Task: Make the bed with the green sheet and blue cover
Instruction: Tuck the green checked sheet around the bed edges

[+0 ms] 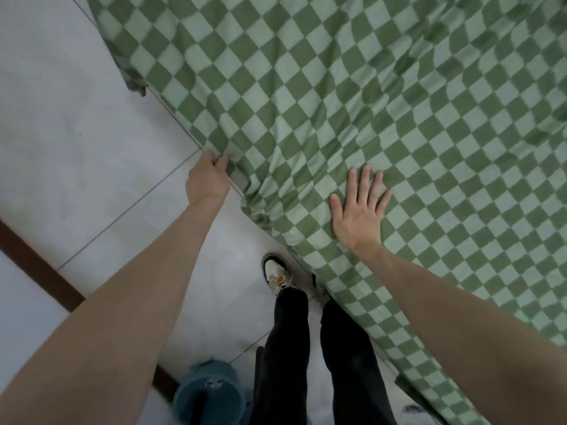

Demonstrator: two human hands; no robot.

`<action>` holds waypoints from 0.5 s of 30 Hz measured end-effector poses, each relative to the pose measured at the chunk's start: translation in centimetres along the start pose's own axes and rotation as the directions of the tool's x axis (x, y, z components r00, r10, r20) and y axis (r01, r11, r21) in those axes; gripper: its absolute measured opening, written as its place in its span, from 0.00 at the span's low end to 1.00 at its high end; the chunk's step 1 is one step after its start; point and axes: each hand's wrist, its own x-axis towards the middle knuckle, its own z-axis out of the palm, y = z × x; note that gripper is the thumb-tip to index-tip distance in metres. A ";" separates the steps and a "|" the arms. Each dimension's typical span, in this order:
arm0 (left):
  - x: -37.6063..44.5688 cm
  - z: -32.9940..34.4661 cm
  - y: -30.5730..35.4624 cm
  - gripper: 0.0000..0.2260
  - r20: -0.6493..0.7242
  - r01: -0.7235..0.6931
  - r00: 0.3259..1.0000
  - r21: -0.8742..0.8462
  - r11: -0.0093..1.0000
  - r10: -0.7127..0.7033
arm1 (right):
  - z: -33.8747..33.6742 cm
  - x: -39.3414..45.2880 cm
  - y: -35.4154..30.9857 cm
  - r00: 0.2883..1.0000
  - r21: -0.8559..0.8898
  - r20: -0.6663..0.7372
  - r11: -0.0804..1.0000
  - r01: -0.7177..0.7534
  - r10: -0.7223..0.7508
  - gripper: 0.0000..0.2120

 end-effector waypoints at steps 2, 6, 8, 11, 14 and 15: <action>0.1 -0.8 0.1 0.14 0.020 -0.013 1.000 0.056 0.998 0.012 | -0.7 0.3 -0.2 0.997 -0.002 0.078 1.000 -0.019 0.019 0.33; 1.7 -3.9 -0.1 0.14 -0.090 0.201 0.971 -0.197 0.960 -0.222 | -3.1 1.5 -0.2 0.960 0.035 0.275 0.997 -0.062 0.050 0.36; 2.7 -5.9 -0.6 0.14 -0.129 0.256 0.948 -0.229 0.939 -0.290 | -4.6 2.0 0.2 0.926 0.069 0.374 0.994 -0.082 0.050 0.37; 4.6 -7.8 -0.4 0.17 -0.111 0.204 0.972 -0.043 0.978 -0.208 | -6.5 2.4 0.5 0.895 0.071 0.444 0.995 -0.067 0.028 0.34; 6.9 -9.5 0.9 0.22 -0.109 0.224 0.968 -0.047 0.973 -0.228 | -7.1 2.0 -0.2 0.900 0.039 0.435 0.997 -0.062 0.039 0.33; 7.9 -10.2 1.9 0.26 -0.122 0.248 0.958 -0.100 0.964 -0.259 | -7.4 2.0 -0.7 0.903 0.041 0.425 0.995 -0.089 0.063 0.33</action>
